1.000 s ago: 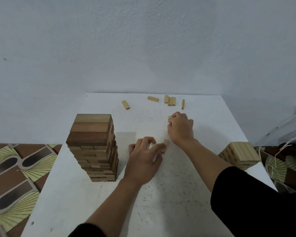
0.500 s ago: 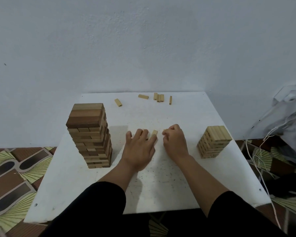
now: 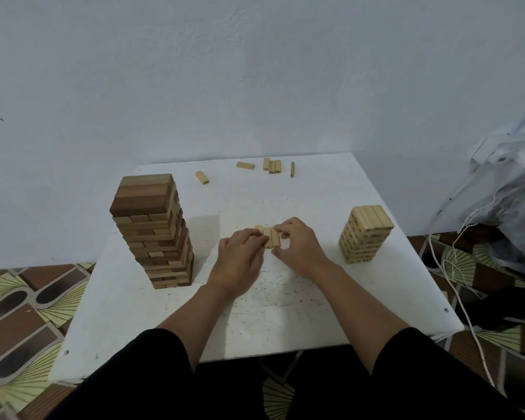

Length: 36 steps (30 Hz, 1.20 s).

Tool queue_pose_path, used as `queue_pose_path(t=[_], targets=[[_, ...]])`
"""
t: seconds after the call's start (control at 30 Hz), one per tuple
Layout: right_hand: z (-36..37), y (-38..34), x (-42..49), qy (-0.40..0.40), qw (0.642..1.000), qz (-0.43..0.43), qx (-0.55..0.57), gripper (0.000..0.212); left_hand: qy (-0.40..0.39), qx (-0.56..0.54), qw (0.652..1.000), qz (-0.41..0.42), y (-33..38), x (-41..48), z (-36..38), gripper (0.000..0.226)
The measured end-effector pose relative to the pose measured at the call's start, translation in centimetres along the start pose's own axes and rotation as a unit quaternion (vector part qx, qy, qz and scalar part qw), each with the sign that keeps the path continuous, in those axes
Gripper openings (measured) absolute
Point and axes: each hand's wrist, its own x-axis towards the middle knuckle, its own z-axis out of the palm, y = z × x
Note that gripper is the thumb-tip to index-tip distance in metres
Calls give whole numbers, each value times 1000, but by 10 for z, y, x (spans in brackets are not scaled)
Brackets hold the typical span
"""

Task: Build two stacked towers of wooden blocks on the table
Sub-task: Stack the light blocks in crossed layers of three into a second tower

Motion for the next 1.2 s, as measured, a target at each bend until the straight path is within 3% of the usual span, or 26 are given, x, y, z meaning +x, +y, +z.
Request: queue_pose_path(t=[0.3,0.6,0.77,1.0,1.2], targets=[[-8,6,8,-75,997,-5,-24,66,26,-126,991,-27,3,0,-9,36],[-15,6,12,-125,990,-40,-59,39,40,-198,975,-89,2,-2,-14,54],[-17,1,7,-132,988,-28,-74,42,-8,-213,971,-109,3,2,-24,52],[-3,-10,-25,-31,995,31,-95,44,-83,-207,966,-129,8,-1,-30,51],[16,-18,-47,48,987,57,-140,47,-91,-229,963,-112,13,-7,-25,50]])
